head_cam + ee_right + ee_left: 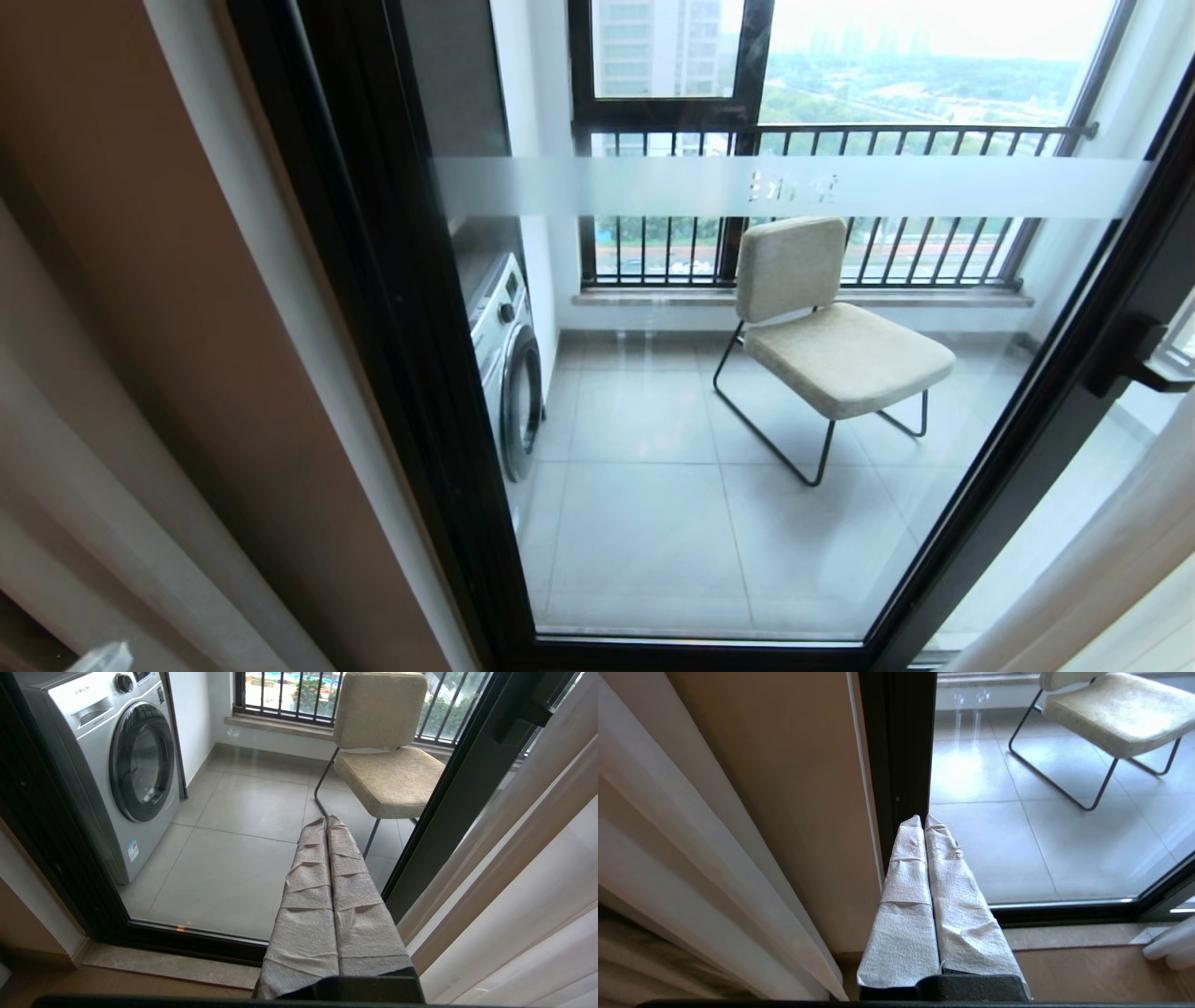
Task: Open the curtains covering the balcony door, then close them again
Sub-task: Pull the inner curtains open on both sides
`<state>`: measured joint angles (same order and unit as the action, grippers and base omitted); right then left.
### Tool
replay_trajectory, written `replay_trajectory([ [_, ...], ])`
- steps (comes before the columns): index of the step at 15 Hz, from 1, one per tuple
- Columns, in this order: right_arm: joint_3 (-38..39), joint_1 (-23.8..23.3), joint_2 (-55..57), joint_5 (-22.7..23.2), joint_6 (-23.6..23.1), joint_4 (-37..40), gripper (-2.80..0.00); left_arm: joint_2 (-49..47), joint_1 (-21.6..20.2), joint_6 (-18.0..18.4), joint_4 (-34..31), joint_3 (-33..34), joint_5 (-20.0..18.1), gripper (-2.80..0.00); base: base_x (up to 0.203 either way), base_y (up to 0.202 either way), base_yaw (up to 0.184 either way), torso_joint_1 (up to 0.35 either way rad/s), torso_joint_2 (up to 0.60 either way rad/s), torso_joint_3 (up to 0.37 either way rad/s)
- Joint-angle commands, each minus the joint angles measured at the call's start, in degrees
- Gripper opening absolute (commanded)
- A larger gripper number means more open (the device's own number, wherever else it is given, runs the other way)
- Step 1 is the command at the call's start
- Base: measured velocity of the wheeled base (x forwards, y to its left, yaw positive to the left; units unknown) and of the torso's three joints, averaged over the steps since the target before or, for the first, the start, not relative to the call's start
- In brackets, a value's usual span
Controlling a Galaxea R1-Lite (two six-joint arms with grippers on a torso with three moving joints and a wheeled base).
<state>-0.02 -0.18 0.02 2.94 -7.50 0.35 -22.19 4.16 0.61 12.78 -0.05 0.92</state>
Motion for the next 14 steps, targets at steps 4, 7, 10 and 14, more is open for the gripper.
replay_trajectory([
  [4, 0.01, 0.01, -0.02, 0.05, -0.06, 0.0, -2.8, 18.76, -4.02, 1.31, -12.1, 0.05, -1.16, -2.8, 0.0, 0.0, 0.0, 0.0, 0.0, 0.0],
  [7, 0.02, 0.01, -0.02, 0.05, -0.06, 0.0, -2.8, 22.1, -4.34, 1.05, -12.69, 0.05, -0.13, -2.8, 0.0, 0.0, 0.0, 0.0, 0.0, 0.0],
  [10, -0.06, 0.01, -0.02, 0.05, -0.06, 0.0, -2.8, 22.1, -4.34, 0.88, -12.69, 0.05, -0.13, -2.8, 0.0, 0.0, 0.0, 0.0, 0.0, 0.0],
  [14, -0.01, 0.01, -0.02, 0.05, -0.06, 0.0, -2.8, 22.1, -4.25, 0.88, -12.69, 0.05, -0.13, -2.8, 0.0, 0.0, 0.0, 0.0, 0.0, 0.0],
])
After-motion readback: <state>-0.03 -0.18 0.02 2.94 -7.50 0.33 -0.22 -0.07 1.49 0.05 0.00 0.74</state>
